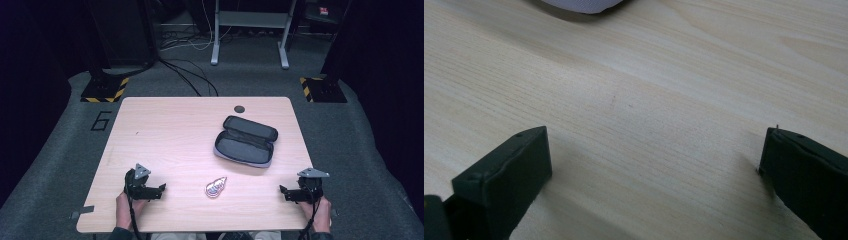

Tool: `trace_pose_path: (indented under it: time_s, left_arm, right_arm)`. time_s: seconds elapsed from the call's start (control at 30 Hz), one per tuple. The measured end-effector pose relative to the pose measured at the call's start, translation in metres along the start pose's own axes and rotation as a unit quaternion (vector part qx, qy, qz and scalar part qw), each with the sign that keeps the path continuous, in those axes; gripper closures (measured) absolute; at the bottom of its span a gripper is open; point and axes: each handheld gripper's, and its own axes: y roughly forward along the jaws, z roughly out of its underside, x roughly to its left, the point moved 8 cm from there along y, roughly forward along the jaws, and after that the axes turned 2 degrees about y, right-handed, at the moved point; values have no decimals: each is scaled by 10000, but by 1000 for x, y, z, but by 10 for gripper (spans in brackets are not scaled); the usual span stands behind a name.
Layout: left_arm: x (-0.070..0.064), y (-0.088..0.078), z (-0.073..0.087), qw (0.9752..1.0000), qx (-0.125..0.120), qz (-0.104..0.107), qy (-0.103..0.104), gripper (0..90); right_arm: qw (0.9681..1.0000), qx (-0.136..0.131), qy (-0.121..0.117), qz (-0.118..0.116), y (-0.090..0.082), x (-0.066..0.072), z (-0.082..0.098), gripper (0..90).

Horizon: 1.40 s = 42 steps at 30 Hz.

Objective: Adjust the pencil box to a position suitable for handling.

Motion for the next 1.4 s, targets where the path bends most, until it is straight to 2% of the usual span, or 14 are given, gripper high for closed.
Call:
trace_pose_path:
  time_s: [0.43,0.67,0.7,0.73,0.77,0.8,0.87,0.93,1.0,1.1,1.13,1.23,1.33,1.4]
  left_arm:
    - [0,0,0,10000,4,-14,2,28]
    - [3,-1,1,9999,6,-79,-83,27]
    - [2,-3,2,9999,58,-30,-143,26]
    - [2,-2,1,9999,-13,-47,-166,11]
    - [0,-3,0,9997,-43,25,-253,11]
    - [-5,-4,-2,9997,-30,105,-220,9]
    - [-8,-3,-4,9997,-103,95,-196,8]
    - [-16,-4,-8,9996,-146,176,-167,7]
    - [-26,-5,-13,9992,-189,327,-151,7]
    - [-38,-4,-19,9990,-192,397,-25,7]
    - [-40,-2,-21,9990,-247,363,-6,6]
    - [-49,-3,-27,9981,-307,528,-98,3]
    - [-60,-4,-36,9974,-354,625,-1,3]
    - [-63,-4,-39,9970,-420,644,-19,3]
  right_arm:
    - [10000,-15,33,21,0,0,0,0]
    - [10000,-7,18,28,0,0,0,1]
    - [10000,-23,0,32,0,0,0,1]
    - [10000,-31,25,29,0,0,-1,1]
    - [10000,-31,25,29,0,0,-1,1]
    - [10000,-31,7,24,0,0,-1,1]
    - [10000,-20,6,21,0,0,-1,1]
    - [10000,-26,-14,18,0,0,-1,1]
    - [10000,-17,-25,12,0,-1,-1,1]
    - [10000,-25,-8,28,0,-1,-1,2]
    - [10000,-18,3,17,0,0,-1,2]
    - [10000,-7,15,16,0,0,0,2]
    - [10000,-9,16,19,0,0,0,2]
    - [10000,-13,16,18,0,0,0,2]
